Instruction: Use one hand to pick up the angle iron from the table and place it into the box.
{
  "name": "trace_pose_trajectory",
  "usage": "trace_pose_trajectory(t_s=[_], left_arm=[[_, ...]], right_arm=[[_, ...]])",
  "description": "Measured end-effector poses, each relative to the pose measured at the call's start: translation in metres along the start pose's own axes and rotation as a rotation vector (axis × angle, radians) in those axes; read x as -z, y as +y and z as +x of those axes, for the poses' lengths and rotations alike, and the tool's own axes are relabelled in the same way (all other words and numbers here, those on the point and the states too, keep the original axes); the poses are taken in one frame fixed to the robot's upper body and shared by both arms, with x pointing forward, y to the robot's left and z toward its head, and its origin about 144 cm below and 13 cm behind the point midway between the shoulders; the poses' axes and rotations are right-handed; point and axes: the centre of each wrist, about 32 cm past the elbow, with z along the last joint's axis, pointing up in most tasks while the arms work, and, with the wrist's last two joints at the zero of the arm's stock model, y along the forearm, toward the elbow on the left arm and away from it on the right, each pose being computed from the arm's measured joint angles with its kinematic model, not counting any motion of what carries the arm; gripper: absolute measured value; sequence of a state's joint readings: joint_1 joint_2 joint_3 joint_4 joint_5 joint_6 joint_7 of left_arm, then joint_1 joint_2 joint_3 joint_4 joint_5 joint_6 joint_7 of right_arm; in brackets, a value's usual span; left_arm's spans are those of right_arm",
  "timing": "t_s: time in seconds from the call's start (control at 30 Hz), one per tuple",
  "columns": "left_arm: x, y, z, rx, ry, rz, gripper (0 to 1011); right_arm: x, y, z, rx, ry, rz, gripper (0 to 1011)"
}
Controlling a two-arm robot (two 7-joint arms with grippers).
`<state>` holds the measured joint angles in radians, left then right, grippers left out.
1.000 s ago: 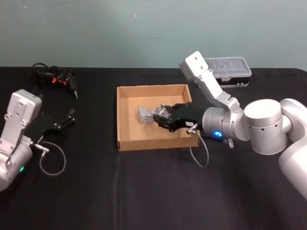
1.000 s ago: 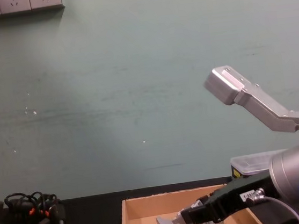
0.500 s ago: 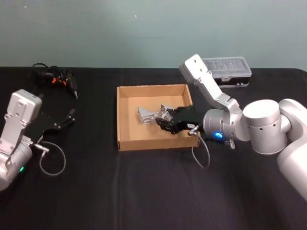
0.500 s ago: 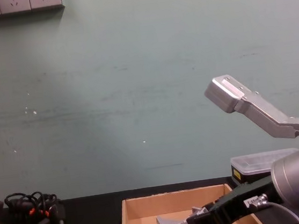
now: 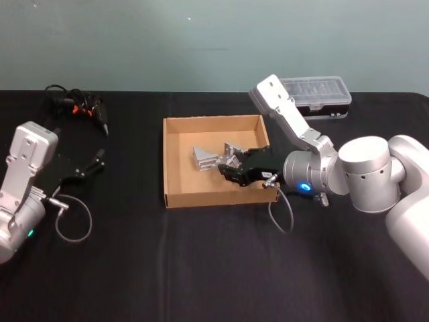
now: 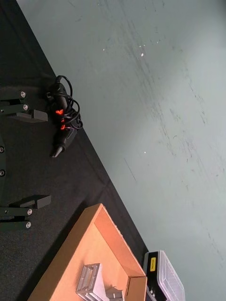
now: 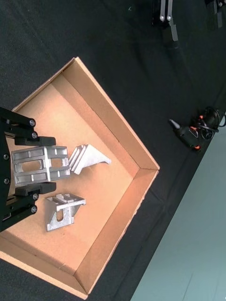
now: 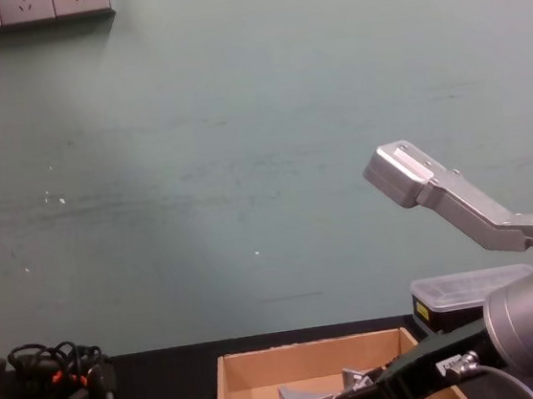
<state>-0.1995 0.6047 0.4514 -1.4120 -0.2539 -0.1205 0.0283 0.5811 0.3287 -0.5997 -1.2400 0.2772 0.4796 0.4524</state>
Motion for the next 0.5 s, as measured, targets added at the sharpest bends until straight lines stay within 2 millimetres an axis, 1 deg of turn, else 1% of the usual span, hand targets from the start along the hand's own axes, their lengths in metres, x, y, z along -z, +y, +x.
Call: trace_pose_trajectory(t_s=[0.2, 0.23, 0.3, 0.33, 0.37, 0.4, 0.5], left_arm=[[0.0, 0.0, 0.0, 0.0, 0.0, 0.0, 1011], [0.0, 0.0, 0.0, 0.0, 0.0, 0.0, 1011], [0.0, 0.0, 0.0, 0.0, 0.0, 0.0, 1011], [0.0, 0.0, 0.0, 0.0, 0.0, 0.0, 1011], [0.0, 0.0, 0.0, 0.0, 0.0, 0.0, 1011], [0.0, 0.0, 0.0, 0.0, 0.0, 0.0, 1011], [0.0, 0.0, 0.0, 0.0, 0.0, 0.0, 1011]], right_arm=[[0.0, 0.0, -0.0001, 0.0, 0.0, 0.0, 461], [0.0, 0.0, -0.0001, 0.0, -0.001, 0.001, 473], [0.0, -0.0001, -0.0001, 0.0, -0.001, 0.001, 520], [0.0, -0.0001, -0.0001, 0.0, -0.001, 0.001, 528], [-0.0001, -0.0001, -0.0001, 0.0, -0.001, 0.001, 595], [-0.0001, -0.0001, -0.0001, 0.0, -0.001, 0.001, 634], [-0.0001, -0.0001, -0.0002, -0.001, -0.001, 0.002, 715]])
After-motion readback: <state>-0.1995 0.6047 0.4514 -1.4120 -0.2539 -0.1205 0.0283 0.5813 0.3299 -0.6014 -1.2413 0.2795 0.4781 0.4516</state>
